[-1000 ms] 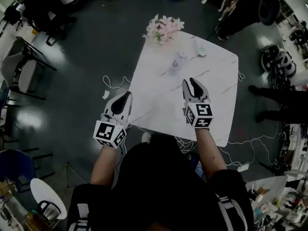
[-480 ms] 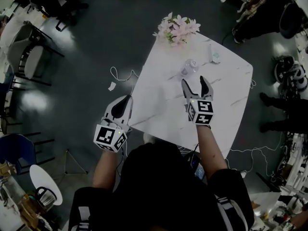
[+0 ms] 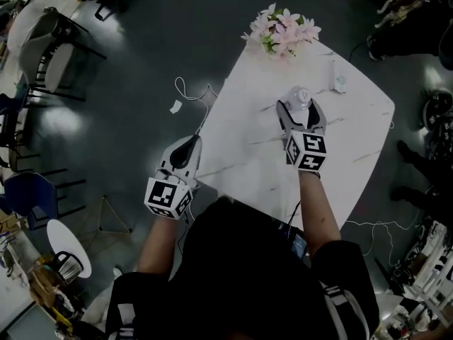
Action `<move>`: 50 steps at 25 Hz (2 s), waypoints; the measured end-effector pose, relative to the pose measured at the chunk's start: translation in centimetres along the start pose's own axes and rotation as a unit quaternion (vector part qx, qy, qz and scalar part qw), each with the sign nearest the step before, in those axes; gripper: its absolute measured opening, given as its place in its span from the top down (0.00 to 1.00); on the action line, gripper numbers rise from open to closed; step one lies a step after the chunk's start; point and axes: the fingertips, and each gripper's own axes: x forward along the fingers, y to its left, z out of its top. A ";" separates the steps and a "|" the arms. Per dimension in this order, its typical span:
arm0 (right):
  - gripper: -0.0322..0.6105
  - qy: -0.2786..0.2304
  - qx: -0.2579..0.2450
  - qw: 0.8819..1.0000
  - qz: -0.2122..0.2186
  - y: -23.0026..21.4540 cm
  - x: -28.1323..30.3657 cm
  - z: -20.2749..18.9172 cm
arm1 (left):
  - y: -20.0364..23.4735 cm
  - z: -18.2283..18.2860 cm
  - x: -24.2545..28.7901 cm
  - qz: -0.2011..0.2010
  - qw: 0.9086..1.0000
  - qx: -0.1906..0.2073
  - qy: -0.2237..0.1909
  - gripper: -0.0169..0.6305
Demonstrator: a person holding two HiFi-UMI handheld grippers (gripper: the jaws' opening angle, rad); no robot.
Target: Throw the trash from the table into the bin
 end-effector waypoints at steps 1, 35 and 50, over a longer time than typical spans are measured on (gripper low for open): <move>0.43 0.001 -0.001 1.000 0.001 0.0 0.4 0.0 | -0.1 -0.1 0.2 0.000 1.000 0.000 0.002 0.95; 0.48 -0.096 -0.009 0.994 -0.056 7.9 -12.4 3.7 | -2.1 2.3 -5.3 -0.095 0.993 0.030 -0.058 0.95; 0.48 -0.138 0.035 0.977 -0.157 2.8 -24.9 1.5 | -14.0 2.2 -3.1 -0.228 0.970 0.064 -0.056 0.95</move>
